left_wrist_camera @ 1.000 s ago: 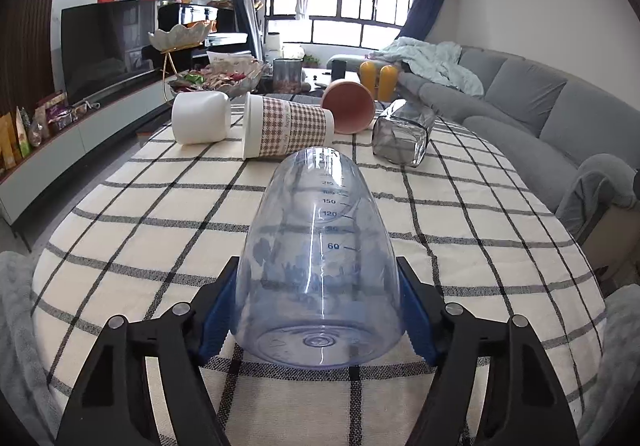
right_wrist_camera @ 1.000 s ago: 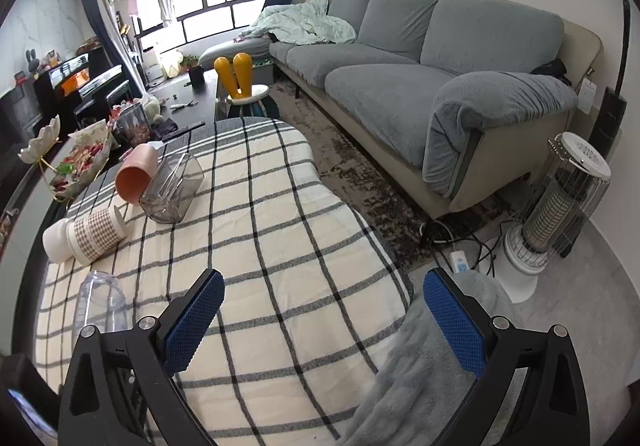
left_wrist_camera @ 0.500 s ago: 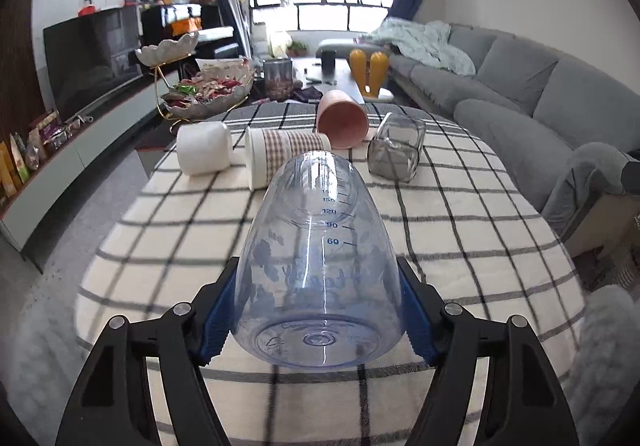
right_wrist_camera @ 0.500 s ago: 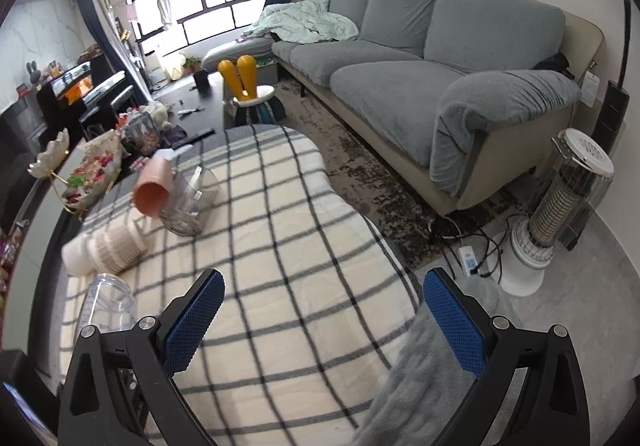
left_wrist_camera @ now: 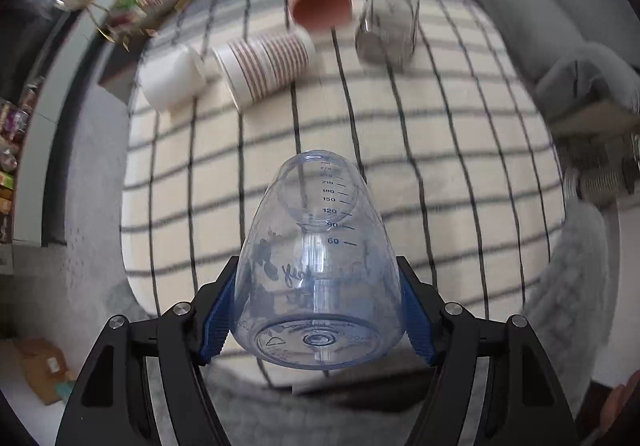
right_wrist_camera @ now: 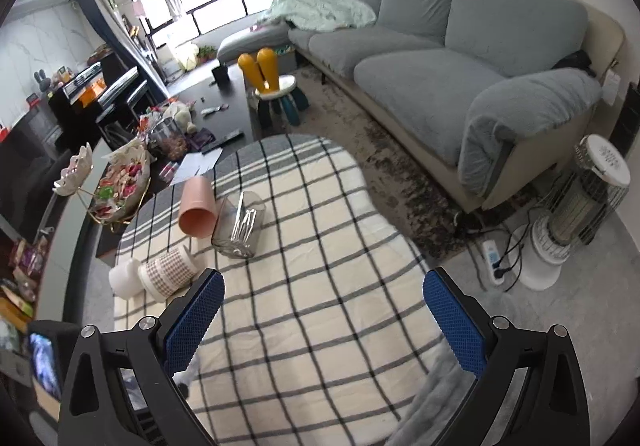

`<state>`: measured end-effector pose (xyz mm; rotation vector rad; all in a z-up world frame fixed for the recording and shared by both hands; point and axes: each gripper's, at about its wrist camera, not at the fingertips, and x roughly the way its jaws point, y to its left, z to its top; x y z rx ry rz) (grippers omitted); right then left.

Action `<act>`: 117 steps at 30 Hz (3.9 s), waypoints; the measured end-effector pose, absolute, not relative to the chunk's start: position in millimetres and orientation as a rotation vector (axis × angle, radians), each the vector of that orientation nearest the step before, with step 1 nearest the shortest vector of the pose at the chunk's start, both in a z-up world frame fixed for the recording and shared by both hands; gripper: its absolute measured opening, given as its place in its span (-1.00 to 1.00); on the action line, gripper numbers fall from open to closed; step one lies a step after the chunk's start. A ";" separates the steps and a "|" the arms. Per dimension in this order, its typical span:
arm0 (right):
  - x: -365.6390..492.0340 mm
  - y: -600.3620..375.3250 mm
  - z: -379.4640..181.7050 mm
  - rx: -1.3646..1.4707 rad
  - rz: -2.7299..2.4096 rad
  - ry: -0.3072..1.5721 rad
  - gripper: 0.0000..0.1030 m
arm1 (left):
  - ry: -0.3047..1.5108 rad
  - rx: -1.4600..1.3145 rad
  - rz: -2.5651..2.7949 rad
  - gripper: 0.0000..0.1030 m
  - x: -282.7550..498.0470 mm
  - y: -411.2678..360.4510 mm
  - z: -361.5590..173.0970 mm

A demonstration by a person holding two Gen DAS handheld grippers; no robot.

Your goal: Flip cup upside down

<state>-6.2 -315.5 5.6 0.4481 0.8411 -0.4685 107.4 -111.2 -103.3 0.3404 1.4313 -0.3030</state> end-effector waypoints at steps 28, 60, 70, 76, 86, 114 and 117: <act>87.4 -355.3 -62.4 0.706 -0.363 1.046 0.95 | 1.975 0.622 -0.293 0.46 211.2 -164.2 -163.4; -28.4 -250.5 24.9 0.249 -0.288 0.700 0.95 | 0.799 0.210 -0.087 0.92 35.7 -34.1 -6.9; -57.7 -221.9 18.1 0.172 -0.294 0.686 0.95 | 0.671 0.078 -0.043 0.98 -4.4 4.9 4.2; -66.3 -218.0 16.8 0.160 -0.307 0.680 0.95 | 0.655 0.059 -0.046 0.98 -18.3 12.0 6.8; -75.9 -218.0 20.5 0.156 -0.315 0.665 0.95 | 0.644 0.057 -0.066 0.98 -23.3 8.9 10.7; -78.6 -218.2 24.7 0.158 -0.312 0.661 0.95 | 0.631 0.071 -0.060 1.00 -30.6 12.8 15.7; -78.1 -218.2 24.2 0.159 -0.311 0.663 0.95 | 0.636 0.069 -0.059 1.00 -30.7 11.9 16.6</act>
